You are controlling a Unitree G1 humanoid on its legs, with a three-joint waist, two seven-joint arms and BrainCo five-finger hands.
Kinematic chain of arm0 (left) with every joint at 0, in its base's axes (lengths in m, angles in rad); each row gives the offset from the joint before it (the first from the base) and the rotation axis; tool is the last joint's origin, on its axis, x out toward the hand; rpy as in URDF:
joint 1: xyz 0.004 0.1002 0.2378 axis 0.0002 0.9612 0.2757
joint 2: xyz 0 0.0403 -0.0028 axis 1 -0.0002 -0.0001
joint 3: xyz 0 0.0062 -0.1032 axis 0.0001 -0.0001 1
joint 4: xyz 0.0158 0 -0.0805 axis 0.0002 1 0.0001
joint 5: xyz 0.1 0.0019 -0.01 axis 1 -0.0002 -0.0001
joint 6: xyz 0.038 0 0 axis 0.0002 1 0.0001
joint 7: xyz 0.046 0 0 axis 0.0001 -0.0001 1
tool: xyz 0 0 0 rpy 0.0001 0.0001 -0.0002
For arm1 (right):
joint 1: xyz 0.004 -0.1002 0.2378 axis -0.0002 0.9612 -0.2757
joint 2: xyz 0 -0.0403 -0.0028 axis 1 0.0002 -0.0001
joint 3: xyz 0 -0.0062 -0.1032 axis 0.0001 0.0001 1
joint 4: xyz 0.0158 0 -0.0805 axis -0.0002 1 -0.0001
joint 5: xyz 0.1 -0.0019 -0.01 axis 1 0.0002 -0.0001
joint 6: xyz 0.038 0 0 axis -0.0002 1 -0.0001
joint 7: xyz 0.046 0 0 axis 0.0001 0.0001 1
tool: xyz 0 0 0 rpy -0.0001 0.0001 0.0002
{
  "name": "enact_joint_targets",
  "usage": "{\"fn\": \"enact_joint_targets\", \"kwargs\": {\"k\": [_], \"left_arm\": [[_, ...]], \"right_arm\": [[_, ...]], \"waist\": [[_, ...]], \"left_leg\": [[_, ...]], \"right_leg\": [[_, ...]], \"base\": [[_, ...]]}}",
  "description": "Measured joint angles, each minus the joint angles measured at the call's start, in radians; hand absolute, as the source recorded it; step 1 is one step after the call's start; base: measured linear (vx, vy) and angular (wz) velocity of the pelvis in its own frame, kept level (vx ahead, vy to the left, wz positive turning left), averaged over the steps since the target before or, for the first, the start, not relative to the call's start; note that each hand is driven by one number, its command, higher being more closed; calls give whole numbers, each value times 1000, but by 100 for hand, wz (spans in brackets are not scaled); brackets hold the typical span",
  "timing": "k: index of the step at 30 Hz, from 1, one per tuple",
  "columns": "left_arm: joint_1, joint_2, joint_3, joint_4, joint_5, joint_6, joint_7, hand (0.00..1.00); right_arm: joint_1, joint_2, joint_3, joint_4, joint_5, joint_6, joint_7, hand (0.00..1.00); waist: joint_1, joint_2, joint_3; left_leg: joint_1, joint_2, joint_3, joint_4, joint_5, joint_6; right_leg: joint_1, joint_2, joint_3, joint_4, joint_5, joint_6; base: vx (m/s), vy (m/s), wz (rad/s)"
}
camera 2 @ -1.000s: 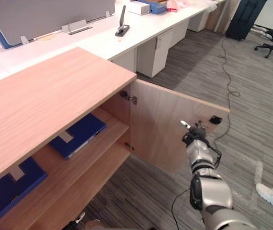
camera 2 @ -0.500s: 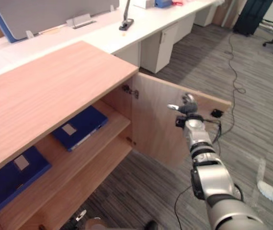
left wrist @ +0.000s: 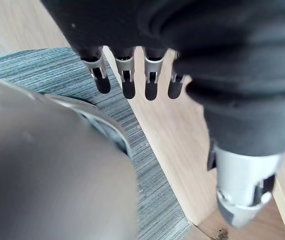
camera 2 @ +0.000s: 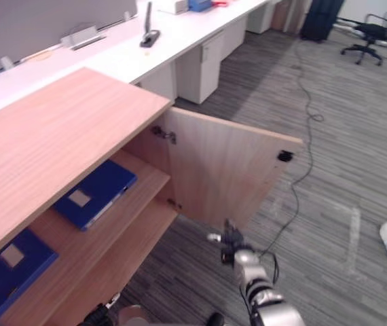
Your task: Walk over to the cabinet, pick up the folder, carry it to the office cabinet, place the folder inside the office cabinet, then close the office cabinet door
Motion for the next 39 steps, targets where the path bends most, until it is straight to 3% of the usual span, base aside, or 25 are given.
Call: {"fn": "enact_joint_targets", "kwargs": {"k": [1,2,4,6,7,9,10,11,13,15,18,19,23,26,27,28,30,34,35,39], "left_arm": [[2,-9,2,1,1,0,5,0],[3,-12,2,1,2,0,7,0],[18,-32,29,0,11,0,9,0],[30,-44,58,10,27,2,13,0],[21,-35,89,37,48,8,14,0],[23,-34,124,36,72,8,22,0],[24,-37,134,38,85,8,27,0],[27,-38,149,44,116,9,35,0],[30,-45,146,50,142,9,36,0],[25,-33,90,57,155,9,37,0],[-40,-20,-13,48,149,7,44,0],[-70,-33,-87,11,149,-1,45,0],[-131,-76,-239,-102,145,-28,38,0],[-128,-73,-323,-119,164,-38,27,0],[-109,-67,-338,-118,173,-38,25,0],[-80,-56,-345,-97,200,-38,21,0],[-65,-48,-314,-52,208,-38,17,0],[-35,-7,-125,27,165,-34,18,0],[-12,-3,-40,28,103,-27,20,0],[57,3,46,42,79,-12,22,0]], "right_arm": [[42,11,-82,51,26,10,-22,0],[61,9,-117,75,42,15,-31,0],[148,10,-236,122,125,32,-58,0],[167,-4,-293,112,143,29,-67,0],[191,10,-351,106,151,29,-69,0],[227,21,-391,86,152,33,-74,0],[236,20,-396,74,151,35,-75,0],[258,19,-417,69,151,36,-75,0],[277,8,-417,69,150,41,-74,0],[269,-2,-418,69,129,46,-74,0],[279,-3,-433,71,131,55,-85,0],[273,-4,-424,68,127,57,-88,0],[254,-2,-420,54,126,64,-89,0],[242,15,-433,54,129,74,-107,0],[239,21,-453,54,129,79,-113,0],[232,24,-467,54,131,83,-119,0],[209,23,-468,54,131,84,-127,0],[108,28,-467,40,148,77,-127,0],[78,22,-476,11,177,57,-130,0],[16,-30,-521,-44,214,25,-144,0]], "waist": [[3,10,8],[4,13,15],[-5,21,31],[-10,44,19],[-21,22,10],[-28,-4,-7],[-34,-6,-8],[-53,-6,-22],[-59,4,-53],[-60,13,-62],[-74,-1,-42],[-93,2,-46],[-109,0,-44],[-112,-28,-29],[-112,-36,-31],[-110,-42,-34],[-112,-35,-37],[-83,-41,-54],[-78,-44,-63],[-65,-37,-88]], "left_leg": [[-25,-44,-39,43,-84,-9],[-29,-75,-50,42,-118,-14],[-37,-219,-135,-49,-187,-18],[-15,-275,-204,-217,-173,-20],[16,-291,-162,-270,-174,39],[64,-322,-93,-373,-160,50],[84,-334,-73,-403,-151,55],[136,-368,-29,-479,-116,76],[175,-380,21,-551,-88,91],[207,-398,81,-605,-57,98],[273,-450,25,-612,-35,94],[297,-467,-22,-626,-34,94],[278,-487,-99,-661,-24,111],[243,-491,-153,-670,1,130],[241,-491,-175,-683,14,121],[242,-489,-196,-698,27,111],[242,-471,-223,-705,36,98],[257,-400,-240,-725,43,68],[253,-380,-253,-733,49,55],[229,-341,-290,-749,56,40]], "right_leg": [[0,-2,32,7,-3,-4],[-1,-6,51,12,-3,-4],[-10,-15,128,39,-12,11],[-33,0,182,47,-11,34],[-32,-13,236,28,-10,43],[-43,-54,261,28,-9,46],[-46,-70,265,33,-8,47],[-50,-107,282,42,22,76],[-83,-120,303,70,25,90],[-178,-140,321,195,-16,100],[-216,-209,296,406,-107,102],[-218,-240,257,462,-123,106],[-217,-268,231,438,-123,107],[-215,-267,230,391,-124,108],[-210,-264,231,372,-127,117],[-188,-258,227,339,-130,151],[-149,-237,189,282,-112,161],[-63,-140,155,124,-44,120],[-49,-113,143,85,-33,110],[-38,-65,106,46,-27,100]], "base": [[83,100,-74],[86,172,-84],[34,306,-105],[-24,269,-108],[-24,237,-91],[40,193,-71],[94,177,-77],[86,148,-60],[121,156,-74],[202,152,-99],[150,70,-11],[70,48,36],[15,82,45],[-58,21,49],[-51,-23,54],[-54,-53,58],[-31,-82,44],[-46,-161,8],[-4,-172,11],[19,-170,25]]}}
